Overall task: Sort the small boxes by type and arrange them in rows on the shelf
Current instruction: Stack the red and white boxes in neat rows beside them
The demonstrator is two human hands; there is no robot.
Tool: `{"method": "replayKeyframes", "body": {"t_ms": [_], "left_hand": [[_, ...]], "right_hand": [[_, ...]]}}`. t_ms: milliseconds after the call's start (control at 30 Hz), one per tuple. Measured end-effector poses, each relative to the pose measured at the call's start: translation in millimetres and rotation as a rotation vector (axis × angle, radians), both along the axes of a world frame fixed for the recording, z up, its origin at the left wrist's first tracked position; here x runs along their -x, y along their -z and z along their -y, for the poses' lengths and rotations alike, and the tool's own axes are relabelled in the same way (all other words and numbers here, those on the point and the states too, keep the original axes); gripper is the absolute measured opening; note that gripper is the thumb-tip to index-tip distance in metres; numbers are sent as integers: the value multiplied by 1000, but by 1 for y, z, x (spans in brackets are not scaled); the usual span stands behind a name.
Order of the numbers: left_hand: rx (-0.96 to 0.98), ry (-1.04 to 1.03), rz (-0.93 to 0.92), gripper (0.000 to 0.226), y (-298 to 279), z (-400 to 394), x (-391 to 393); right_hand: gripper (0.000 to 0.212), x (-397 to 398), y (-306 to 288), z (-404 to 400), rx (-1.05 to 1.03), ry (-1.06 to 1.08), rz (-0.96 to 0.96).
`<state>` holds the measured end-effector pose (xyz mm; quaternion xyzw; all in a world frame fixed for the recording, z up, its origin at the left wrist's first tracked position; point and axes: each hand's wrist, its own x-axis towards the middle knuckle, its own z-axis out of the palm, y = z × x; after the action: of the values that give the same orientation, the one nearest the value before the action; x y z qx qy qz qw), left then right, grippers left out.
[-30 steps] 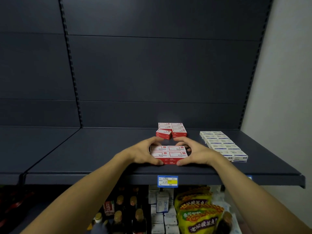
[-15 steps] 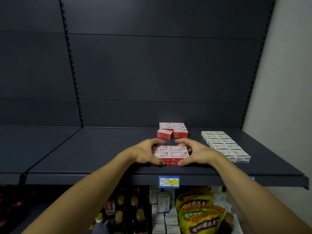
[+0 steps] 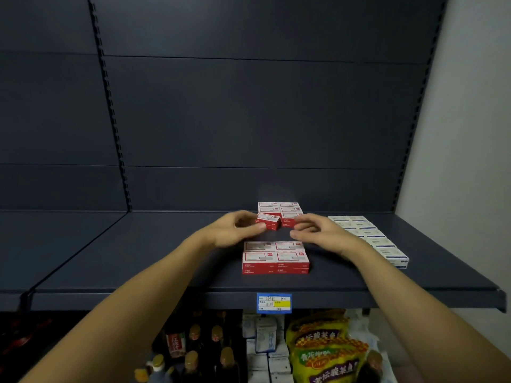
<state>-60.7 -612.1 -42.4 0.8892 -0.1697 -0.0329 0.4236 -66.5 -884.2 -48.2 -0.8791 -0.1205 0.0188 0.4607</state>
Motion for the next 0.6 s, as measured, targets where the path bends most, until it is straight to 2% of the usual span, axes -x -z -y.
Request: {"method": "replayKeyframes", "body": {"t_ms": [67,133,300,600], "left_hand": [[-82,-164,84,56,0,-3,-13],[-197,-309,141,45,3,-5,-29],[-285,-408,54,45,11,10,-53],[-264,-428,107,44,23,37,-85]], "right_hand": [[47,-10,-1,1,22,140,52],[40,-19,-1,1,79,276,97],[35,-43,2,0,92,466,55],[45,-86,23,-5,-5,591,42]]}}
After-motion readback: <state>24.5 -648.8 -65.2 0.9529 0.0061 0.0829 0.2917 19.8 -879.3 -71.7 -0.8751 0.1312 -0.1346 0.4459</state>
